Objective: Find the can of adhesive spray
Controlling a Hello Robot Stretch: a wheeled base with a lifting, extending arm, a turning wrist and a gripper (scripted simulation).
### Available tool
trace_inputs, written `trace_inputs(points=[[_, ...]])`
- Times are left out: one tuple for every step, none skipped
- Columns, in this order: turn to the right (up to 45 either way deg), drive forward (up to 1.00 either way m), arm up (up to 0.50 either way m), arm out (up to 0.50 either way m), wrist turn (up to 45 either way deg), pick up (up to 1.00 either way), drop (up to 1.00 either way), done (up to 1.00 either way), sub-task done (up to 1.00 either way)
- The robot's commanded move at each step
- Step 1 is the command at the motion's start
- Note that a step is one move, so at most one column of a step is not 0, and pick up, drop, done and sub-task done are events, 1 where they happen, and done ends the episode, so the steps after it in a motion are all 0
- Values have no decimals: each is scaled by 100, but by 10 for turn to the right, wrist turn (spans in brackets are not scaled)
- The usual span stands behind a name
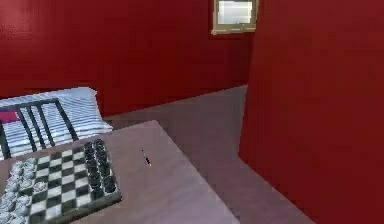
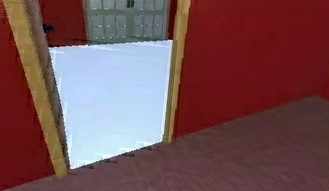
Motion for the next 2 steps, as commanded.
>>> trace_inputs(points=[[450, 0, 0, 0, 0, 0, 0, 0, 0], [450, 0, 0, 0, 0, 0, 0, 0, 0]])
